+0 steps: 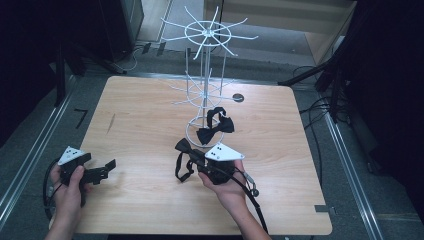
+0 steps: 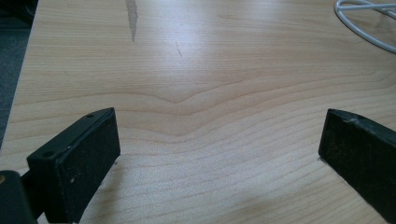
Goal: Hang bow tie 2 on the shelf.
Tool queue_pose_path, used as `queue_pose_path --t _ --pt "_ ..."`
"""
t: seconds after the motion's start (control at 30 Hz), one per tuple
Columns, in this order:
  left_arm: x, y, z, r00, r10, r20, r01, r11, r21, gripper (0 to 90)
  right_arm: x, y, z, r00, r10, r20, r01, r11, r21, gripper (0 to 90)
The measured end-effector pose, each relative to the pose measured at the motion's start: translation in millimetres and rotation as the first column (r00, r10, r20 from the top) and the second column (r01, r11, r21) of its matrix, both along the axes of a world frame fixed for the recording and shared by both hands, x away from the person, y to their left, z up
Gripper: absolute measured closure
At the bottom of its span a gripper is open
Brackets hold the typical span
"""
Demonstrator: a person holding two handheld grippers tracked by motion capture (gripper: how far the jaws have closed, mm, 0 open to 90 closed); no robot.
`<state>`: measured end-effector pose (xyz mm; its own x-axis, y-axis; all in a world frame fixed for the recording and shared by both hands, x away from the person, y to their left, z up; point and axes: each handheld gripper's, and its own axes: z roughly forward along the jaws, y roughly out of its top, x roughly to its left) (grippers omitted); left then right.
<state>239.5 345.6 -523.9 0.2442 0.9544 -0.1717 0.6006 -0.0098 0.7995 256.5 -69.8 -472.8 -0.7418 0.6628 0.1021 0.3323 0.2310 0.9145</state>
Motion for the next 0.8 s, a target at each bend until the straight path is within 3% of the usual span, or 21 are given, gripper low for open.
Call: queue_pose_path --t 0.8 --pt "0.2 0.3 -0.1 1.0000 0.002 -0.004 -0.002 1.0000 -0.002 0.0 -2.9 -5.9 35.5 0.9965 -0.024 0.080 0.018 0.996 0.082 77.9"
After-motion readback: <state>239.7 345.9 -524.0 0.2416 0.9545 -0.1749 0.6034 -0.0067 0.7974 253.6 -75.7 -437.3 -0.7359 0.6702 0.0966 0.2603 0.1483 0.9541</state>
